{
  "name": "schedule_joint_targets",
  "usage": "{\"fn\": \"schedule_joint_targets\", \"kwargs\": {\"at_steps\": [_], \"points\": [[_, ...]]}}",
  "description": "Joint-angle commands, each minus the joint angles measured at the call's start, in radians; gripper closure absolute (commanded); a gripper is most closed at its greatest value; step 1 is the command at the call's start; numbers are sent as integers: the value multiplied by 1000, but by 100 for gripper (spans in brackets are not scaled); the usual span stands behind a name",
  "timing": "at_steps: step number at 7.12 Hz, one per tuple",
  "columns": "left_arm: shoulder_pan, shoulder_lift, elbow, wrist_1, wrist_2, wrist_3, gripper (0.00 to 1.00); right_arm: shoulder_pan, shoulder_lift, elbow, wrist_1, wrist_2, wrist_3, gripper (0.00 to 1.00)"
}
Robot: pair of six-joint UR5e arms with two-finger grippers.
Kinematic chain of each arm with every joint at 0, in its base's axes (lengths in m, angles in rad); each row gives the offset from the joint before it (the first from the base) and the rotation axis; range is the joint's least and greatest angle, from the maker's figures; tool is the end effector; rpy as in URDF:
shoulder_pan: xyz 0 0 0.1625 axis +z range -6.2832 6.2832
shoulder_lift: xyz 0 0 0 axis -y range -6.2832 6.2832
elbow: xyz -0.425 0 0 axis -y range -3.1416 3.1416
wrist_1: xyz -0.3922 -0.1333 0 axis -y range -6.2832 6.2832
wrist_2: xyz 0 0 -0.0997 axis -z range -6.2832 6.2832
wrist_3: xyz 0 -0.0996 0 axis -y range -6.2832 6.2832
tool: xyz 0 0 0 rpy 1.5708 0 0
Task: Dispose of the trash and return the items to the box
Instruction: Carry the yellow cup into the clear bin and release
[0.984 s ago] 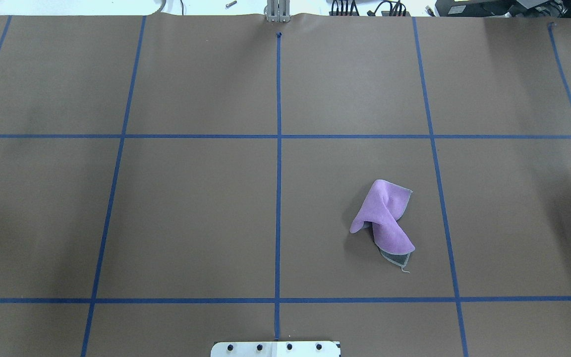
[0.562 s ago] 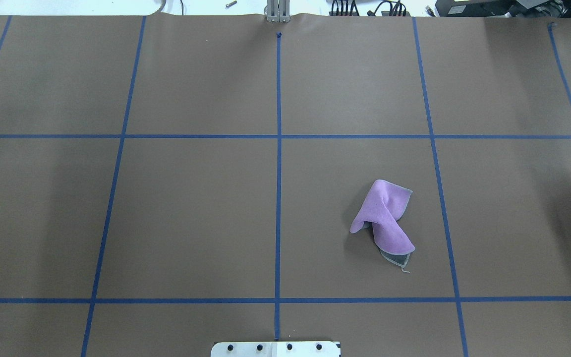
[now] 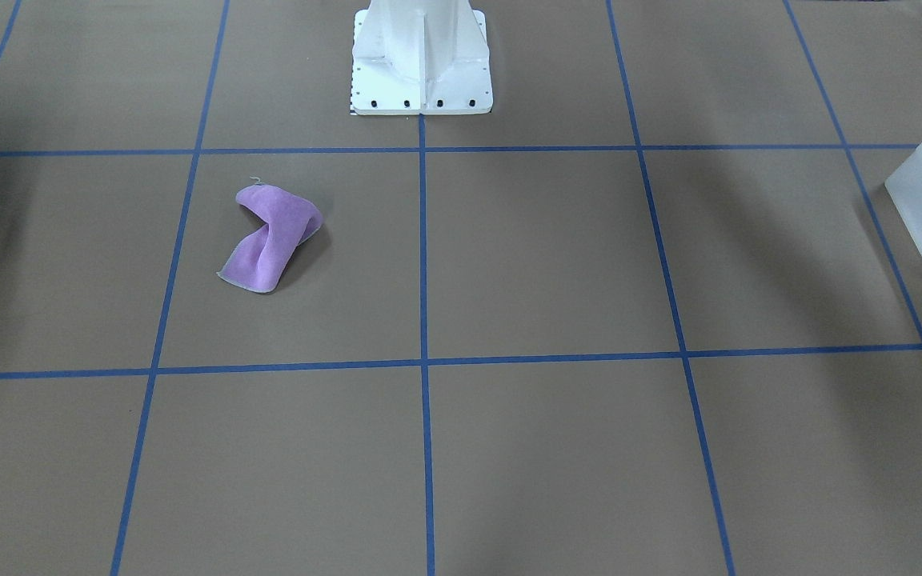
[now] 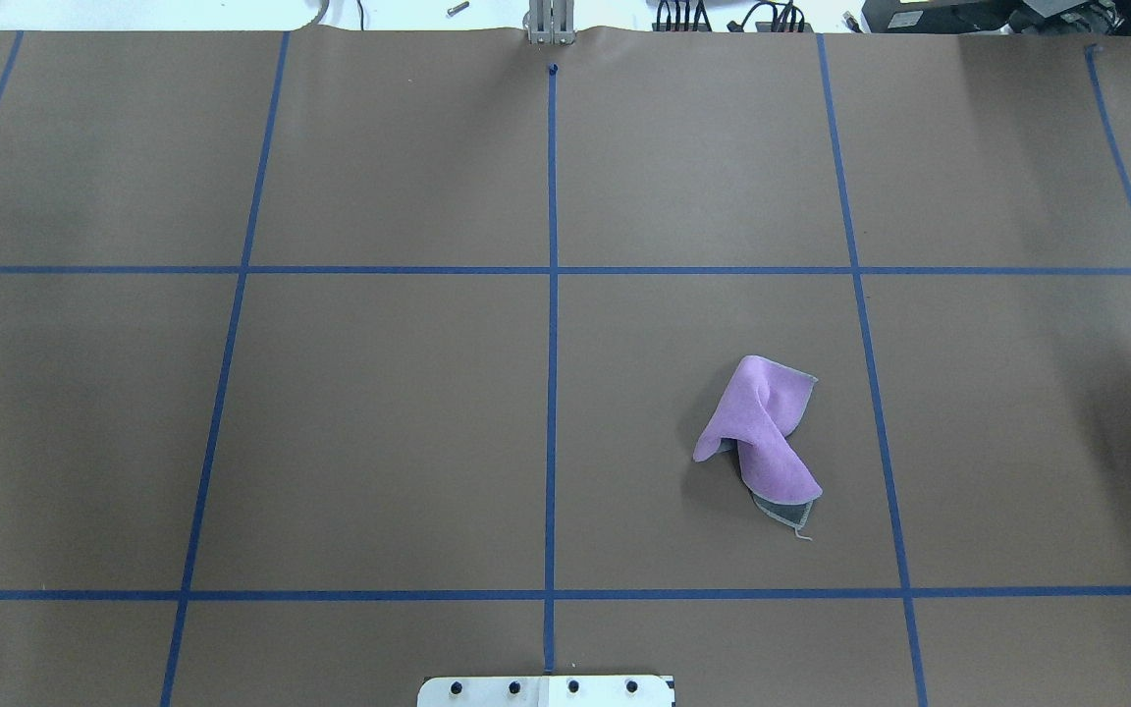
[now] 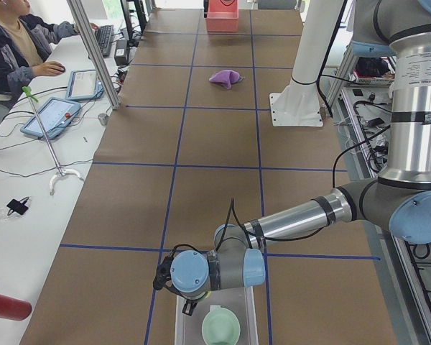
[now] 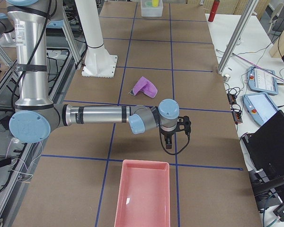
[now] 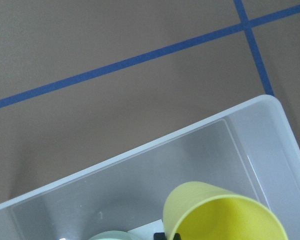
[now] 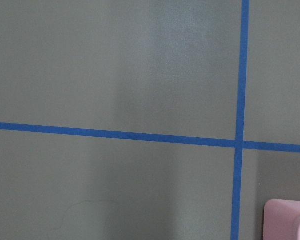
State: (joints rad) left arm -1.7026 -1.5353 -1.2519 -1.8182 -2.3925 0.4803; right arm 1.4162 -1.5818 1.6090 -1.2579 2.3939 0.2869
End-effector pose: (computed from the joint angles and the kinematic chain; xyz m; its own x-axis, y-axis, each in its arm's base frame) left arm -0.1183 -0.4328 0.8014 0.6499 0.3073 -0.6951 -0.1913 0.9513 0.2417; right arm -0.0181 -0.5072 0.6074 0.6493 -0.0686 0.7574 -0.0402 0.9914 0.1243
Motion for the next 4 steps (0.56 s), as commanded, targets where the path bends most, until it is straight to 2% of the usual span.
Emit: {"fn": "schedule_joint_targets", "kwargs": {"at_steps": [1,4], "points": [[4,6,25,-3,1,0,100,0,0,-1,0,1,3,0],[38,4,34,-1,-4,-58,100,-5,0,-3,0,-1,3,0]]}}
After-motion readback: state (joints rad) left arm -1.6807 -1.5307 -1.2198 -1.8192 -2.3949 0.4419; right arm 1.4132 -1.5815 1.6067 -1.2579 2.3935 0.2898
